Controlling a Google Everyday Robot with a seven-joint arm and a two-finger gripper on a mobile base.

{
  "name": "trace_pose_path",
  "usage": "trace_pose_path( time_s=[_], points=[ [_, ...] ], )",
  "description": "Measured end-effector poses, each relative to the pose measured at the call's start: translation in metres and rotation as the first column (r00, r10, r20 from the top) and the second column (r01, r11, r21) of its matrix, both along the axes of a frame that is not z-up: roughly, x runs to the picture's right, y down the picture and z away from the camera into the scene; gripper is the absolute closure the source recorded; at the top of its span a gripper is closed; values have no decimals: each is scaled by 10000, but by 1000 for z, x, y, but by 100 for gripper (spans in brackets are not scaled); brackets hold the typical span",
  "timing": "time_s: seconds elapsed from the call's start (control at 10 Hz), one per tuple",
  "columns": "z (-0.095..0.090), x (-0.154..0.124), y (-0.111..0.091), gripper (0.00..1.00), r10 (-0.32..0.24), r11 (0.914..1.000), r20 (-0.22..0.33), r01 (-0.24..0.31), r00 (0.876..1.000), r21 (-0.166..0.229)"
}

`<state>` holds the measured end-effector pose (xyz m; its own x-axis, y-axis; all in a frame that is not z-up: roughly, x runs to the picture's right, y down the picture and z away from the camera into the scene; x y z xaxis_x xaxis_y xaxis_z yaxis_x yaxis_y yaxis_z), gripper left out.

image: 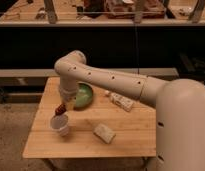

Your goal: Place the pepper in the ceramic cup

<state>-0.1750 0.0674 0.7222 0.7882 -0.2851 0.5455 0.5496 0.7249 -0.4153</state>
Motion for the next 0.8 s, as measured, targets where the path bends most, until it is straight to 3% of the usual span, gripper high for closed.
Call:
trace_pose_path(
  time_s=[0.1, 0.3, 0.5, 0.7, 0.8],
  points=[
    [1, -4, 8, 83, 18, 10000, -105, -18, 9999, 35],
    [2, -27, 23, 96, -56, 9999, -156, 58, 9999, 157],
    [2, -52, 36, 99, -143, 9997, -165, 146, 9998, 184],
    [5, -53, 36, 90, -116, 9997, -269, 122, 9996, 222],
    [5, -44, 37, 77, 33, 9998, -459, -24, 9989, 208]
  ],
)
